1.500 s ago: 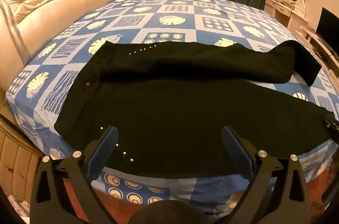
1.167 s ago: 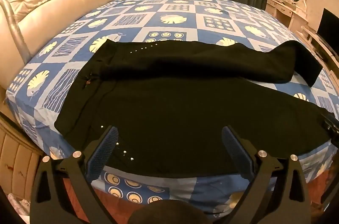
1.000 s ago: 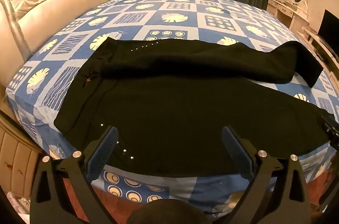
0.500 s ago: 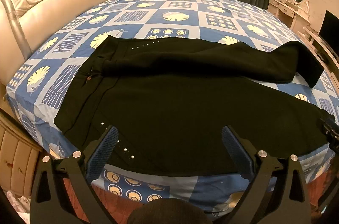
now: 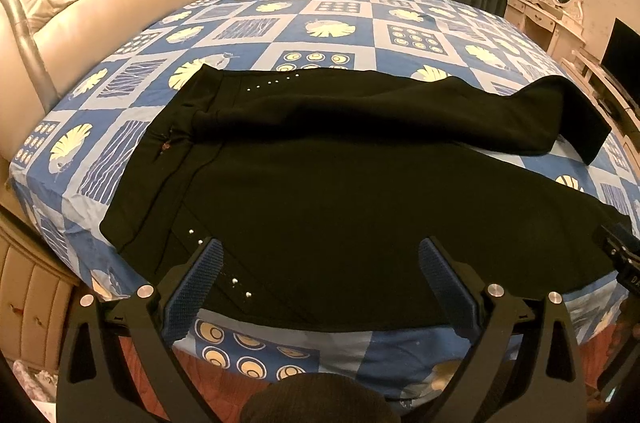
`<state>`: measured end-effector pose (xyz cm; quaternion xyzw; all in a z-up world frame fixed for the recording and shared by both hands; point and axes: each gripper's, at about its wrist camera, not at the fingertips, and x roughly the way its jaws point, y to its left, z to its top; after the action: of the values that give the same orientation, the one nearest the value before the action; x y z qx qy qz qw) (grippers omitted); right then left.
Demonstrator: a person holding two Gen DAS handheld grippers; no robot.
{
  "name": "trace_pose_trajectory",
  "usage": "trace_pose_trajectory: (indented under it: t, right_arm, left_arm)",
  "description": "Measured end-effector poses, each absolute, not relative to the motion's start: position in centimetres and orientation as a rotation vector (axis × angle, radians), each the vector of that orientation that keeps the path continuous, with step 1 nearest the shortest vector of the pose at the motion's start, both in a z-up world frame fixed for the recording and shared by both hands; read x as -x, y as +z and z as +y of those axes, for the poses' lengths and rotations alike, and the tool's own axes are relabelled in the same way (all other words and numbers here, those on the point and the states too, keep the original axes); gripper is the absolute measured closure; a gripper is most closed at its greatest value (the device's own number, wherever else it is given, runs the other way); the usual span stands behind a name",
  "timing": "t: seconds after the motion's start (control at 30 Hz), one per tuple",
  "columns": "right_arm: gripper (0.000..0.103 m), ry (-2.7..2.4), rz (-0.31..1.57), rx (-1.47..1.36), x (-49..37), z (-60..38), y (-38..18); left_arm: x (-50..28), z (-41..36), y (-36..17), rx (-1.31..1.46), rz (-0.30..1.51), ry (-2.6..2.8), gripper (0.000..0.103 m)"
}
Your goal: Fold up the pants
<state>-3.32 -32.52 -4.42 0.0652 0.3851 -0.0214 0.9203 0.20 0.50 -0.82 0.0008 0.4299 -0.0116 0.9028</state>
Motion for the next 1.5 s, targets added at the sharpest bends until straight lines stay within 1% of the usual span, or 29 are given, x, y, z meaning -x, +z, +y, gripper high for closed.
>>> trace_pose_trajectory:
  t: [1.07,1.23,1.3,1.4,1.5]
  right_arm:
    - [0.002,-0.03,0.803,-0.127,3.5,-32.0,-4.6]
    - [0.002,-0.004,0.809,-0.113,3.5,-31.5,-4.4]
    - [0.002,0.007,0.818,-0.118,3.4,-31.4,-4.4]
    - [0.002,0.024,0.835,-0.129,3.2,-31.3,-4.3]
    - [0.002,0.026,0.842,-0.141,2.7,-31.3,-4.2]
  left_arm:
    - [-0.1,1.0,-0.2,-0.008,0.902,-0.086,0.006]
    - [-2.9,4.6,0.4,0.098,0.996,-0.173,0.006]
    - [-4.3,6.6,0.9,0.124,0.989,-0.172,0.006]
    - [-7.6,11.1,1.2,0.13,0.955,-0.091,0.006]
    - [-12.6,15.5,0.5,0.142,1.004,-0.091,0.006]
